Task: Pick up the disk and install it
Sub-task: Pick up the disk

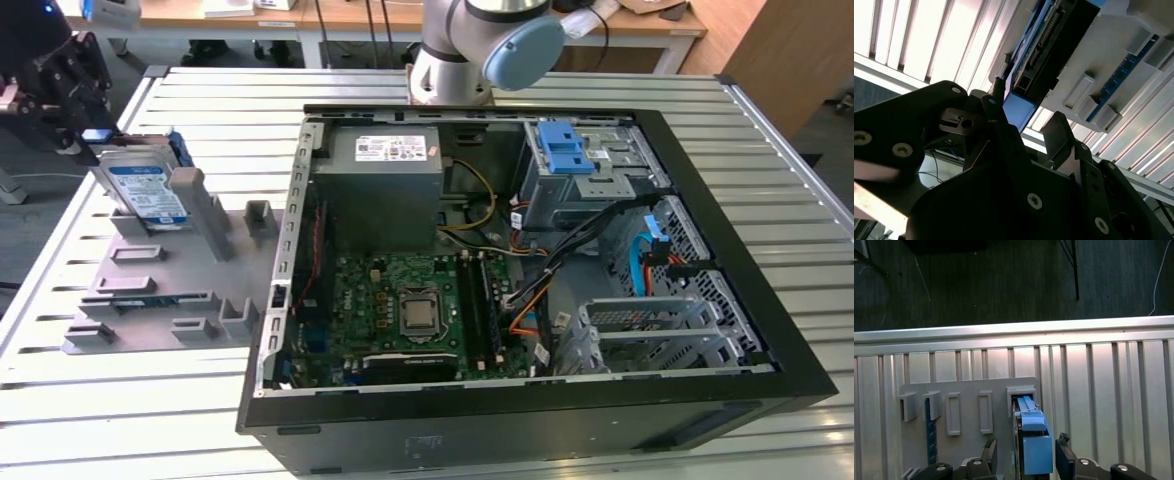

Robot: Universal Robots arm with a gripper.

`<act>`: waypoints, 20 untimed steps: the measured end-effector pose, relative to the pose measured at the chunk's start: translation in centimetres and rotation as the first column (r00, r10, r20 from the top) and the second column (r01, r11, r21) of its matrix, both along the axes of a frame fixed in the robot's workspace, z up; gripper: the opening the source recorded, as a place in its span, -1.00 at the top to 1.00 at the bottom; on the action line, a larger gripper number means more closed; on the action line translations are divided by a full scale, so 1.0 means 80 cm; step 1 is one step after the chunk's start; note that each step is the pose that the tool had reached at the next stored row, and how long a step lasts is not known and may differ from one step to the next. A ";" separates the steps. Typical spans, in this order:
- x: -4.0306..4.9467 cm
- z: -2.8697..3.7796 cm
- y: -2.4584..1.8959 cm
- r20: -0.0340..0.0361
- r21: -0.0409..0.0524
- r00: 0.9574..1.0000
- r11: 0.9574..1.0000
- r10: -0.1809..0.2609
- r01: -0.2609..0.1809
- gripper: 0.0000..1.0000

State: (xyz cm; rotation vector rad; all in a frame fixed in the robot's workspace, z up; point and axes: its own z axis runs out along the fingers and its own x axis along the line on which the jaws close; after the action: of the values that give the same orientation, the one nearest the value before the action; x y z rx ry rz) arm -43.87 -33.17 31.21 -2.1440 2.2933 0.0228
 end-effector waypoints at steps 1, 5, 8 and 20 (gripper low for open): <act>-0.001 -0.0015 0.0001 0.000 0.000 1.000 1.000 0.001 -0.001 -0.16; -0.002 -0.0073 0.0002 0.000 0.000 1.000 1.000 0.003 -0.003 -0.16; -0.002 -0.0120 0.0004 0.000 0.000 1.000 1.000 0.003 -0.003 -0.16; -0.004 -0.0235 0.0042 0.000 0.000 1.000 1.000 0.011 -0.011 -0.16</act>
State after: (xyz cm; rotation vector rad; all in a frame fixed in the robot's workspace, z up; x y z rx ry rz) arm -44.22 -32.83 29.33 -2.1568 2.2815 0.0231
